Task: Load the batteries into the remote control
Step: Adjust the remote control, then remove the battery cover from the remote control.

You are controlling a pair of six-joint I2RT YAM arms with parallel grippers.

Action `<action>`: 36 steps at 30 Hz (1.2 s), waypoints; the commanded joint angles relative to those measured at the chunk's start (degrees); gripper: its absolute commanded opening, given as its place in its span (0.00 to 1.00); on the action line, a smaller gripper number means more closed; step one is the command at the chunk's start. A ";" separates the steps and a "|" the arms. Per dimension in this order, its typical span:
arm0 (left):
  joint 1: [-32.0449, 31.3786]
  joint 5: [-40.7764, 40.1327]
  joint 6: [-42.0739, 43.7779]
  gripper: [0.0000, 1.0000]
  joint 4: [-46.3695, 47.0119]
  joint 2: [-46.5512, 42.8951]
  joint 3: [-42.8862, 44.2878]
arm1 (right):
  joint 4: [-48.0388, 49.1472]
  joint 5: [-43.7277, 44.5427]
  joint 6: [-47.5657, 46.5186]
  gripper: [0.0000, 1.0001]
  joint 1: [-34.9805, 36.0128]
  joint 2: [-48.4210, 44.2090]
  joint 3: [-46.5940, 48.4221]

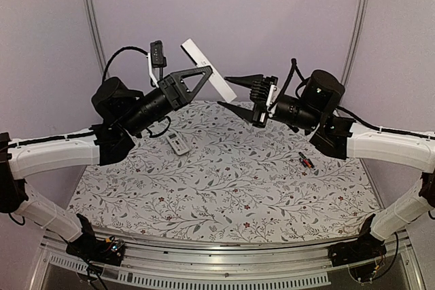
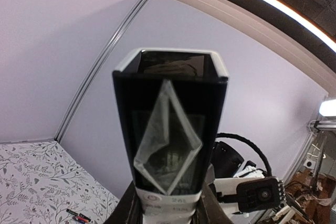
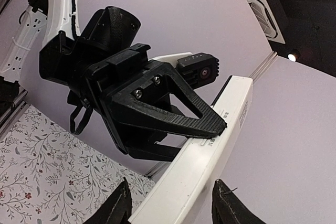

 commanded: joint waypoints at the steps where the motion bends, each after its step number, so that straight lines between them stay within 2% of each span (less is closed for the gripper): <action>1: -0.28 1.48 -0.71 0.00 0.22 0.46 1.09 | 1.51 0.88 1.57 0.50 0.15 1.54 1.60; 4: -0.33 1.59 -0.70 0.00 0.18 0.50 1.08 | 1.59 1.54 1.39 0.49 0.11 1.91 1.56; 7: -0.28 1.46 -0.77 0.00 0.33 0.45 1.01 | 1.50 2.14 1.43 0.42 0.13 2.30 1.33; 8: -0.28 1.31 -0.70 0.00 0.28 0.36 0.99 | 1.49 2.27 1.54 0.38 0.11 2.30 1.07; 11: -0.26 -0.05 0.20 0.00 -0.02 -0.35 0.65 | 1.80 2.59 2.27 0.17 0.18 1.89 0.02; 18: 0.12 -1.22 0.84 0.00 0.54 -1.18 0.09 | 1.60 2.92 4.59 0.15 0.20 0.58 -3.07; 19: 0.16 -1.49 0.99 0.00 0.80 -1.36 -0.16 | 1.46 3.17 4.69 0.16 0.25 0.24 -3.49; 21: 0.32 -1.89 1.53 0.00 1.10 -1.89 -0.49 | 0.89 3.45 4.89 0.31 0.20 -0.42 -4.40; 24: 0.51 -1.73 2.31 0.00 -0.13 -2.04 -0.06 | -0.69 3.95 4.54 0.45 0.20 -1.43 -4.73; 32: 0.71 -1.60 2.71 0.00 -1.39 -2.30 -0.33 | -2.29 10.27 2.93 0.63 0.20 -4.87 -4.88; 36: 0.78 -1.14 3.02 0.00 -1.63 -2.44 -0.12 | -4.60 14.72 0.73 0.64 0.02 -6.46 -5.01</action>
